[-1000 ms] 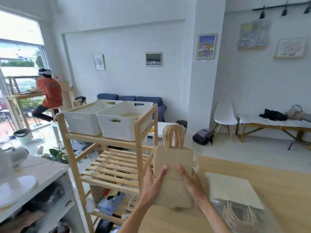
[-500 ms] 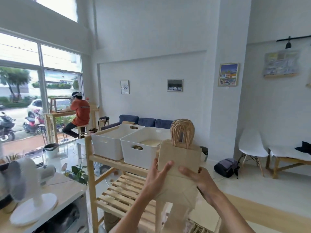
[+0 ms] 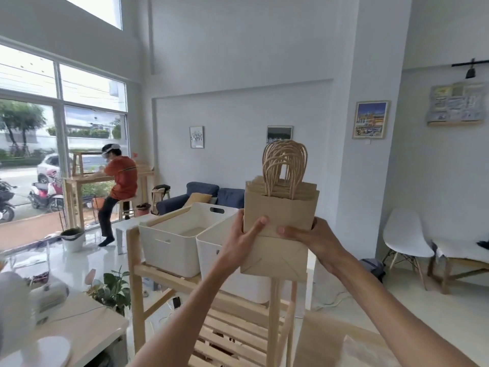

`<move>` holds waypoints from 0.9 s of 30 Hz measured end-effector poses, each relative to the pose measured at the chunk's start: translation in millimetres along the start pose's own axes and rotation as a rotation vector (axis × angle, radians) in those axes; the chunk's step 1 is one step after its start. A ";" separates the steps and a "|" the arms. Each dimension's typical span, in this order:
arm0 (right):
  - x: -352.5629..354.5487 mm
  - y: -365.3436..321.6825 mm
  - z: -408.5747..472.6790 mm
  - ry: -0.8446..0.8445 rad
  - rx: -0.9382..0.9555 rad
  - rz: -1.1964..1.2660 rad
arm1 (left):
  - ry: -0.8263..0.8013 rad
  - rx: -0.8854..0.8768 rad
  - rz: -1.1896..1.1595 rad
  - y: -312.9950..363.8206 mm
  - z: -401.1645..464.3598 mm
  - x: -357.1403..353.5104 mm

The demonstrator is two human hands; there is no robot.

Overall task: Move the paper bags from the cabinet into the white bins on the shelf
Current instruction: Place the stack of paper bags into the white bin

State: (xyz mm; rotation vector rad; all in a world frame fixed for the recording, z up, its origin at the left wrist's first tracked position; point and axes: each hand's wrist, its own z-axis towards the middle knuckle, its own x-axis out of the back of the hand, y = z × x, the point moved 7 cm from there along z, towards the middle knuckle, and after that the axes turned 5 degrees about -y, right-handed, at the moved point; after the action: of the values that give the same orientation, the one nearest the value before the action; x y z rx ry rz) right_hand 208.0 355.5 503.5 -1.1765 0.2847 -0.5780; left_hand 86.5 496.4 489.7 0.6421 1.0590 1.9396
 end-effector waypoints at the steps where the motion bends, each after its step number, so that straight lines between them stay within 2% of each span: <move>1: -0.7 0.1 12.6 0.012 0.014 -0.020 | -0.043 0.007 0.006 -3.5 7.2 8.1; 3: 0.6 3.3 37.2 0.038 0.048 -0.051 | -0.111 0.043 0.109 -17.7 15.0 28.1; 8: 11.1 24.2 108.1 0.099 0.126 -0.107 | -0.130 0.144 0.754 -80.6 17.3 97.4; 11: 13.2 42.8 149.5 0.143 0.178 -0.171 | -0.136 0.081 0.966 -96.1 12.2 117.2; 15: 3.9 72.1 189.9 0.099 0.236 -0.311 | -0.160 0.002 1.084 -104.4 18.6 123.5; 18: -5.2 98.5 212.7 0.031 0.212 -0.406 | -0.188 -0.062 1.149 -108.9 20.2 124.5; 27: -9.0 148.3 238.5 -0.165 0.127 -0.646 | -0.135 -0.162 1.136 -108.2 16.1 123.0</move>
State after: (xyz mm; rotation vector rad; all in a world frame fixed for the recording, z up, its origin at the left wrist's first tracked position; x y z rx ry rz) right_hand 360.4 586.3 454.0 -1.1787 -0.2860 -1.0366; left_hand 77.0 641.0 411.6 1.4584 0.4155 2.8087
